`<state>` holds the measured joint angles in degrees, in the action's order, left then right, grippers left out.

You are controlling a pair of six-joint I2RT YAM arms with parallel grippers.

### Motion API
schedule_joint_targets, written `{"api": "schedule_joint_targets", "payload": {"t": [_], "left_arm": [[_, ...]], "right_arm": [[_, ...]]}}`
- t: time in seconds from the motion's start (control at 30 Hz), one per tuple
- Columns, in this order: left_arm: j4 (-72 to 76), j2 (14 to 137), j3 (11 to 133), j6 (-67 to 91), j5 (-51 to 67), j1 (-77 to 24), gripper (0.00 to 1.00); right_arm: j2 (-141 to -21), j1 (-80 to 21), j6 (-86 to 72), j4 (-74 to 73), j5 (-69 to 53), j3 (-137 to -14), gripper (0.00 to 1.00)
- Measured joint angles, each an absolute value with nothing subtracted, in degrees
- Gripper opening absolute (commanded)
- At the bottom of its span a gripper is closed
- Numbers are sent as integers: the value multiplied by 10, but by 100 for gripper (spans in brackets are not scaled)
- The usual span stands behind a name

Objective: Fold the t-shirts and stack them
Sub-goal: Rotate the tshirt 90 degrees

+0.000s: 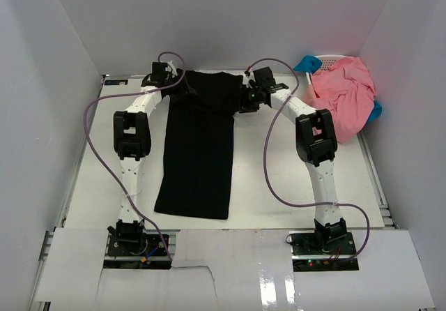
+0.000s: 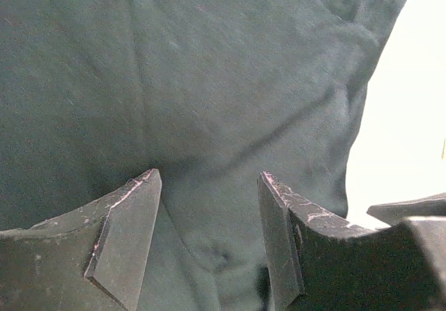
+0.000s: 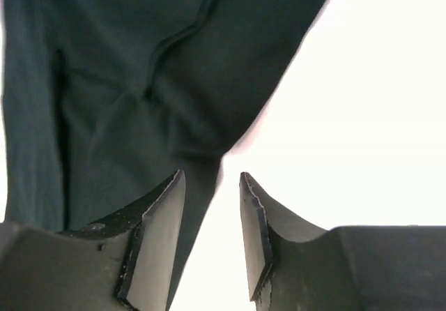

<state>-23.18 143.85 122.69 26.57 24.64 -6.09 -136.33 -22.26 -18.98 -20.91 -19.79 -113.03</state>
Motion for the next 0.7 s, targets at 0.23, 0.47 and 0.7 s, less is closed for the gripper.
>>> {"api": "schedule_joint_targets", "payload": {"t": [0.23, 0.47, 0.7], "left_arm": [[-254, 1317, 1159, 284, 255, -90, 68], [-277, 1073, 999, 300, 234, -118, 69], [-336, 849, 719, 312, 195, -100, 70]], "right_arm": [[-1181, -222, -165, -153, -201, -996, 47], [-1040, -269, -163, -153, -210, -853, 47], [-974, -419, -207, -186, -208, -623, 59]]}}
